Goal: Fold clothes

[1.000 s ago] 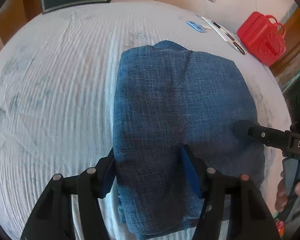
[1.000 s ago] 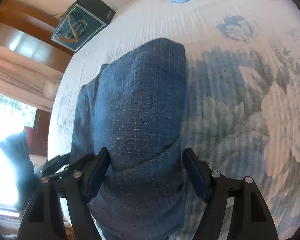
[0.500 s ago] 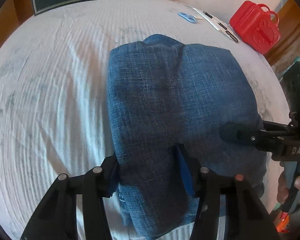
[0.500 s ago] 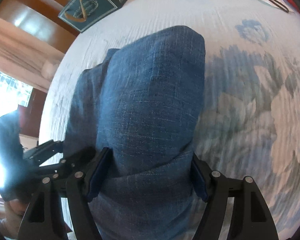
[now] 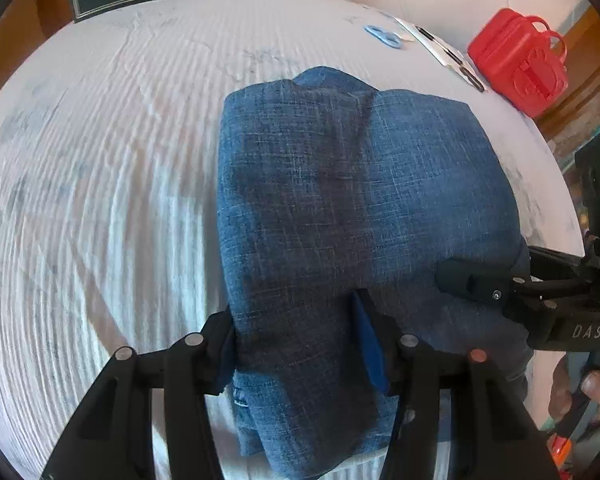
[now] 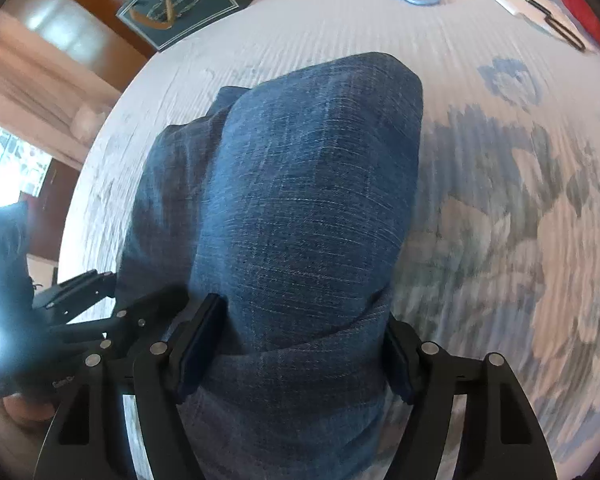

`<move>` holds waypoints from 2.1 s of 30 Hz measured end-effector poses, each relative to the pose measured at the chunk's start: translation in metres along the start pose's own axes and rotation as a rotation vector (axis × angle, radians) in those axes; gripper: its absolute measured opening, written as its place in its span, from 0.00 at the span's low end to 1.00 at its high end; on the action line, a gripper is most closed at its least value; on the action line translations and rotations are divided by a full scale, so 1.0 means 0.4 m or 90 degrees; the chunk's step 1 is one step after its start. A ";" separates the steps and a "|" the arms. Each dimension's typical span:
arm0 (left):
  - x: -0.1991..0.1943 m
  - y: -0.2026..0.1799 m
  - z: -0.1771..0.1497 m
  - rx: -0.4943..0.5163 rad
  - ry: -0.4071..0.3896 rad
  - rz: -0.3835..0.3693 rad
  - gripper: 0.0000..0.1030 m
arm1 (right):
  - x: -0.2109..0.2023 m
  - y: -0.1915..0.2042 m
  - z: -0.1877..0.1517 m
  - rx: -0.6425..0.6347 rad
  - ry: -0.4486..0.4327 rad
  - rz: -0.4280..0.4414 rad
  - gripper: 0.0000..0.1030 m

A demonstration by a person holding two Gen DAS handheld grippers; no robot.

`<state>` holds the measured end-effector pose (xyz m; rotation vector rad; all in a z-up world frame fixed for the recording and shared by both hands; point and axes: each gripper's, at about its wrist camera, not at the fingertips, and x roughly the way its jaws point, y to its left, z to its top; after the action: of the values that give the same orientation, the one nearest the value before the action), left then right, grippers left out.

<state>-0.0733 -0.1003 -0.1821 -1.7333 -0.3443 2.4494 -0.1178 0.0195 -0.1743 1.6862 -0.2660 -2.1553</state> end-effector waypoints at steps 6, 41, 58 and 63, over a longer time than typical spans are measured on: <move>-0.099 -0.028 -0.032 -0.041 -0.035 0.008 0.18 | -0.063 0.029 -0.034 -0.030 -0.043 0.013 0.50; -0.424 0.251 0.078 -0.058 -0.210 0.083 0.15 | -0.124 0.358 0.174 -0.109 -0.117 0.226 0.46; -0.368 0.970 0.470 -0.028 -0.143 0.093 0.15 | 0.280 0.836 0.587 -0.054 -0.106 0.186 0.46; -0.250 1.080 0.544 -0.029 -0.114 0.130 0.16 | 0.412 0.864 0.670 -0.034 -0.095 0.165 0.48</move>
<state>-0.2307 -0.5657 -0.1312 -1.6445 -0.2526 2.7709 -0.3447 -0.3854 -0.1199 1.3800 -0.4396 -2.0751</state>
